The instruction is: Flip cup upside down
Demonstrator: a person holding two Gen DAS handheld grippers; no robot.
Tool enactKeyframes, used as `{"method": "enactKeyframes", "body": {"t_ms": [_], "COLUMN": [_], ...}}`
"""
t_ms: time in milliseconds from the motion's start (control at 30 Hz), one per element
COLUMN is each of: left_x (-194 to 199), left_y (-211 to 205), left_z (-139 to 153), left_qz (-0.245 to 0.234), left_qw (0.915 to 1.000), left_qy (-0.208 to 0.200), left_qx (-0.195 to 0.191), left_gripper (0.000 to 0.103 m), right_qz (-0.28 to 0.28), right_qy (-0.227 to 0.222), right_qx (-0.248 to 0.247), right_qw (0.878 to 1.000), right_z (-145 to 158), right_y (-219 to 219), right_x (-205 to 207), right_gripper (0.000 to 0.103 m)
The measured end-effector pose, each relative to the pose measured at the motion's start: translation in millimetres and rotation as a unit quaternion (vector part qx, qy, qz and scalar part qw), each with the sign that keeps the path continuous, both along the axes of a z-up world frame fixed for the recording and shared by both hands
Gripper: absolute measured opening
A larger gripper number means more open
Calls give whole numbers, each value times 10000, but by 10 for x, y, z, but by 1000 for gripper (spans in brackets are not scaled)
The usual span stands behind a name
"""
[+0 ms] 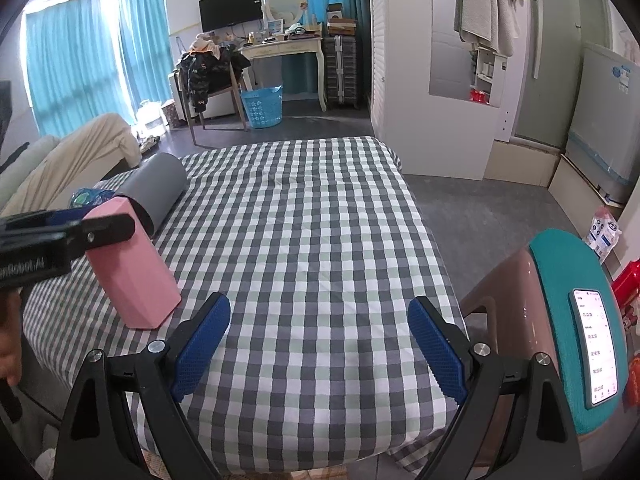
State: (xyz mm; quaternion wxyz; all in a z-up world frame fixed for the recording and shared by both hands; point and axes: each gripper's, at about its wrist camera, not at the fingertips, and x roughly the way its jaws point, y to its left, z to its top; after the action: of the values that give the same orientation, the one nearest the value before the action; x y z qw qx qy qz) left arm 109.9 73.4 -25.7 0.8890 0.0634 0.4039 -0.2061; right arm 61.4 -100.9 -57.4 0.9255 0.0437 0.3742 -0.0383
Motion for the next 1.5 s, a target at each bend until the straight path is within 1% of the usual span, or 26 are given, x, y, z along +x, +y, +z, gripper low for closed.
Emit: {"method": "enactKeyframes", "body": {"t_ms": [67, 133, 233, 300, 433, 567, 700, 733, 767, 833, 900, 967, 1100, 1133, 1167, 1200, 1300, 1367, 1500], "left_x": [-93, -129, -136, -155, -189, -315, -526, -575, -634, -767, -925, -1021, -1309, -1389, -1447, -1505, -1623, -1678, -1712], "left_y": [-18, -62, -59, -43, -29, 25, 178, 230, 291, 423, 548, 651, 869, 931, 959, 994, 1045, 1063, 1077], "left_z": [-24, -33, -25, 16, 162, 400, 595, 631, 664, 722, 762, 777, 767, 738, 711, 674, 535, 434, 253], "left_qz": [-49, -120, -145, -144, -106, 35, 260, 330, 419, 617, 772, 875, 1102, 1173, 1236, 1293, 1421, 1446, 1479], "left_qw": [9999, 9997, 9996, 9993, 9984, 9950, 9886, 9870, 9852, 9805, 9763, 9744, 9683, 9666, 9657, 9649, 9635, 9641, 9685], "left_qy": [-93, -148, -226, -336, -497, -904, -1343, -1407, -1471, -1633, -1786, -1854, -2054, -2098, -2113, -2124, -2142, -2119, -1867], "left_qx": [71, 138, 56, -106, -259, -432, -629, -698, -771, -906, -949, -920, -899, -894, -863, -840, -744, -692, -729], "left_gripper": [57, 60, 78, 78, 78, 78, 79, 81, 86, 88, 88, 88, 89, 91, 96, 98, 99, 99, 99], "right_qz": [2, 11, 17, 27, -32, -54, 28, 83, 116, 168, 207, 244, 373, 421, 457, 508, 645, 682, 745], "right_qy": [-14, -21, -13, -48, -160, -363, -636, -717, -770, -906, -1031, -1125, -1258, -1300, -1339, -1417, -1530, -1574, -1492], "right_qx": [5, -12, -26, -38, -51, -66, -80, -104, -122, -200, -239, -247, -321, -339, -347, -344, -333, -332, -301], "right_qw": [10000, 10000, 10000, 10000, 9999, 9993, 9979, 9973, 9969, 9955, 9942, 9930, 9908, 9900, 9893, 9880, 9856, 9846, 9855], "right_z": [8, 16, 25, 47, 117, 236, 389, 446, 477, 562, 638, 669, 710, 718, 719, 707, 642, 577, 428], "right_y": [17, 42, 63, 73, 46, 36, 89, 125, 146, 201, 254, 307, 485, 538, 575, 635, 774, 850, 943], "right_x": [-10, -18, -26, -60, -139, -234, -366, -416, -451, -548, -648, -737, -932, -979, -1003, -1062, -1138, -1170, -1199], "right_gripper": [91, 91, 91, 91, 91, 91, 91, 91, 91, 91, 91, 91, 91, 91, 91, 91, 91, 91, 93]}}
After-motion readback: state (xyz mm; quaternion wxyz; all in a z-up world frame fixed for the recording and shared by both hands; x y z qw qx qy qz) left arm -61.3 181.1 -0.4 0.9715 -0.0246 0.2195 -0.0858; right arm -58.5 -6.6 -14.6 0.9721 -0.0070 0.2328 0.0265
